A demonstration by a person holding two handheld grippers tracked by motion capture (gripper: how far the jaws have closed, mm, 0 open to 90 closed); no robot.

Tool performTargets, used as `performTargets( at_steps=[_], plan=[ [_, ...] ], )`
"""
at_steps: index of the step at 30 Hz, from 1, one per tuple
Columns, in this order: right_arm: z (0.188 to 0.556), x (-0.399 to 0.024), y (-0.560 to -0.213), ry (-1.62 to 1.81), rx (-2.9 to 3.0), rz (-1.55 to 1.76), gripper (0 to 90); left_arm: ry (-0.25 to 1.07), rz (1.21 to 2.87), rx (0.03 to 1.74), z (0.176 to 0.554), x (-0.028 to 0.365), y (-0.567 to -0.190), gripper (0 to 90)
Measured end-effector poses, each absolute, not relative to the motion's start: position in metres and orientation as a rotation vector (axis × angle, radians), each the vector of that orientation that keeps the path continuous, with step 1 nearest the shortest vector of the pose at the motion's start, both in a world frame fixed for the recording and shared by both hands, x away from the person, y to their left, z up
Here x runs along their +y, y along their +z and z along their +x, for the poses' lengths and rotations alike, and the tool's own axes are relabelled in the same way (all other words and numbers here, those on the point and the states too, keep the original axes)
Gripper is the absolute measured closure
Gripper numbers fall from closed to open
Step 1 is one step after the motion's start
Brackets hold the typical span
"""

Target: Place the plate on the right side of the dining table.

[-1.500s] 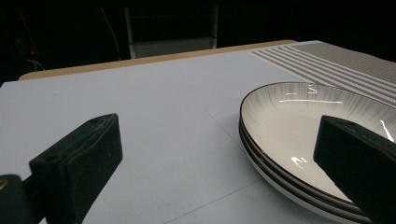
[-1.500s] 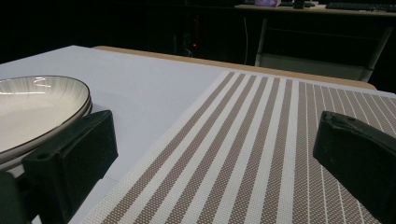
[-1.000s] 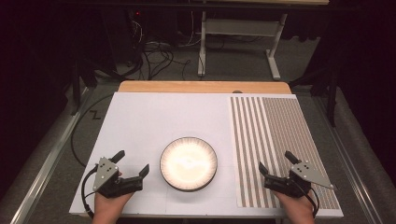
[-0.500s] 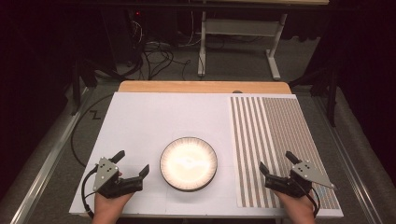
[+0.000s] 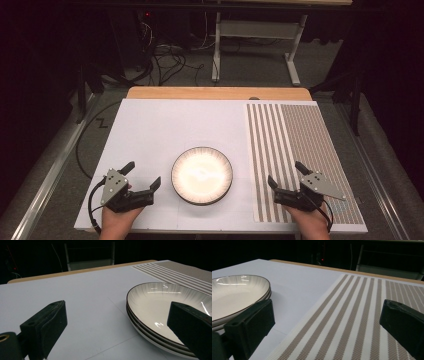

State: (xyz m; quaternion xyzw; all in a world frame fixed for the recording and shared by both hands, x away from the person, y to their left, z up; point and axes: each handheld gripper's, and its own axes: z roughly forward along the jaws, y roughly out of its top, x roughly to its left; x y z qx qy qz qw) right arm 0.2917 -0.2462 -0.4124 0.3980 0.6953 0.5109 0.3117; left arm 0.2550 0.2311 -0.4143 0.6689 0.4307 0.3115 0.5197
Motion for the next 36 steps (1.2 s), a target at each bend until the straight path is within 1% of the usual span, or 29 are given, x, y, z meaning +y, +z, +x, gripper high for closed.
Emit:
performTargets(
  at_steps=[10,16,25,33,35,36],
  plan=[
    [0.292,-0.217,-0.403,1.387,1.871,0.986,1.0,0.737,1.605,1.034,0.254,0.232,-0.415,4.1],
    [0.306,-0.202,-0.395,1.382,1.920,0.980,1.0,0.726,1.597,1.030,0.252,0.232,-0.414,4.1],
    [0.328,-0.181,-0.390,1.380,1.947,0.950,4.0,0.710,1.578,1.030,0.253,0.232,-0.414,4.8],
    [0.341,-0.168,-0.390,1.397,2.000,0.932,10.6,0.705,1.571,1.033,0.252,0.231,-0.413,4.8],
    [0.342,-0.166,-0.392,1.409,2.019,0.933,15.8,0.708,1.572,1.031,0.252,0.231,-0.413,4.8],
    [0.342,-0.165,-0.393,1.416,2.030,0.933,16.4,0.709,1.573,1.031,0.252,0.230,-0.414,4.8]
  ],
)
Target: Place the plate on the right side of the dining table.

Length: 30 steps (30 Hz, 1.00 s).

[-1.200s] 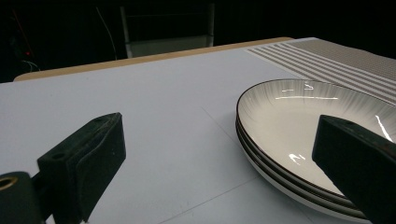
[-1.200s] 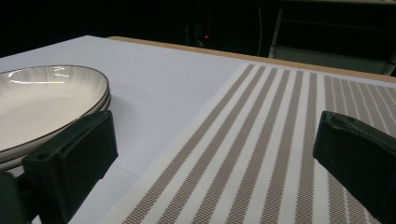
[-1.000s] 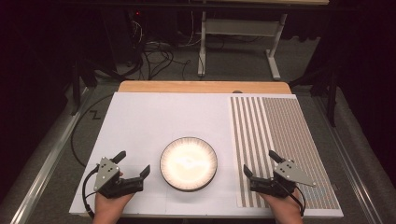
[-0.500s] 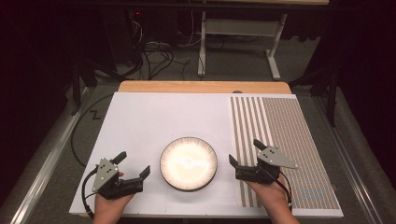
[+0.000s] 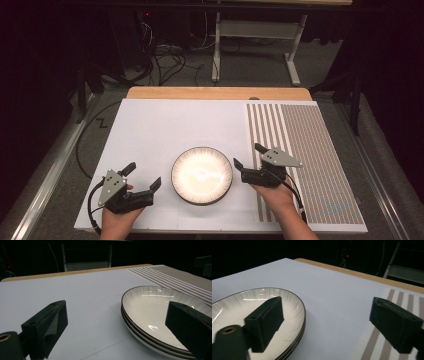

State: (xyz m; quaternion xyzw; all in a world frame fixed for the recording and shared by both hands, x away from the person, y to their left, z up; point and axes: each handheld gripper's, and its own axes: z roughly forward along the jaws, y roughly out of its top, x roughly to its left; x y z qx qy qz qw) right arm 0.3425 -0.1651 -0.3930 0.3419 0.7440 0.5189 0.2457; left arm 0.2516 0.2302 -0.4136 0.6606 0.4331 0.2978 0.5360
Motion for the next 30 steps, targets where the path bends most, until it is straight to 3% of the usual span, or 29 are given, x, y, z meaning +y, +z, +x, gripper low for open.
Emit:
performTargets(
  at_steps=[11,20,30],
  plan=[
    [0.342,-0.156,-0.408,1.390,2.094,0.972,30.1,0.707,1.577,1.022,0.252,0.229,-0.414,4.8],
    [0.338,-0.162,-0.413,1.341,2.108,0.933,58.1,0.709,1.570,1.024,0.252,0.232,-0.414,4.8],
    [0.332,-0.162,-0.409,1.355,2.146,0.894,75.5,0.715,1.555,1.016,0.251,0.233,-0.413,4.8]
  ],
)
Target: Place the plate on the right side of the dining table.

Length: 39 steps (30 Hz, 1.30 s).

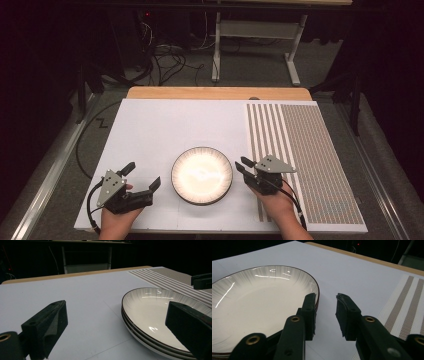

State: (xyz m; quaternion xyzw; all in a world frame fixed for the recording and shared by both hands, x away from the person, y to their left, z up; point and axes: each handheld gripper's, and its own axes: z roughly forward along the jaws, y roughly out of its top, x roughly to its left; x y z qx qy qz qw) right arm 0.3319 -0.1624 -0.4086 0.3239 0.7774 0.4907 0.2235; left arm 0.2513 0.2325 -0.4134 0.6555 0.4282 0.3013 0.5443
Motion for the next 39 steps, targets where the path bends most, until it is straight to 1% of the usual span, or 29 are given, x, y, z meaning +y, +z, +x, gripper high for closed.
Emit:
performTargets(
  at_steps=[3,9,39],
  plan=[
    [0.331,-0.162,-0.408,1.347,2.156,0.879,81.4,0.720,1.553,1.011,0.251,0.233,-0.413,4.8],
    [0.330,-0.162,-0.407,1.351,2.192,0.844,90.0,0.731,1.541,1.005,0.251,0.232,-0.414,4.8],
    [0.328,-0.146,-0.411,1.200,2.343,0.796,90.0,0.748,1.514,0.996,0.259,0.234,-0.416,5.3]
  ],
)
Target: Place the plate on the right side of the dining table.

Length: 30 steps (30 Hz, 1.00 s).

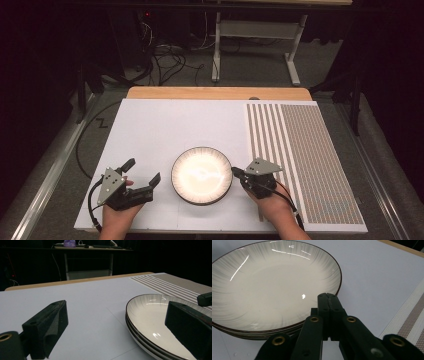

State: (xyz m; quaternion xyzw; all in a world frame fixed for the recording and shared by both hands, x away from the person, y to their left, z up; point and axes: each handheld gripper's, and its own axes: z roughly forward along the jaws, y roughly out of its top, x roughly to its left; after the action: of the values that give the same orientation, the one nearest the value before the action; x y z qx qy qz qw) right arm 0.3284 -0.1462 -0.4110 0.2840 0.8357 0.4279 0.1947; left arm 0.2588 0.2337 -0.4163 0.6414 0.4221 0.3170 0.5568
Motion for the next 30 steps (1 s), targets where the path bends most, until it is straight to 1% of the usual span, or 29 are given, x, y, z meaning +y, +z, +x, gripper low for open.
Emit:
performTargets(
  at_steps=[30],
  plan=[
    [0.3252,-0.1384,-0.4078,1.098,2.368,0.721,90.0,0.744,1.516,0.985,0.2575,0.2342,-0.4149,5.1]
  ],
)
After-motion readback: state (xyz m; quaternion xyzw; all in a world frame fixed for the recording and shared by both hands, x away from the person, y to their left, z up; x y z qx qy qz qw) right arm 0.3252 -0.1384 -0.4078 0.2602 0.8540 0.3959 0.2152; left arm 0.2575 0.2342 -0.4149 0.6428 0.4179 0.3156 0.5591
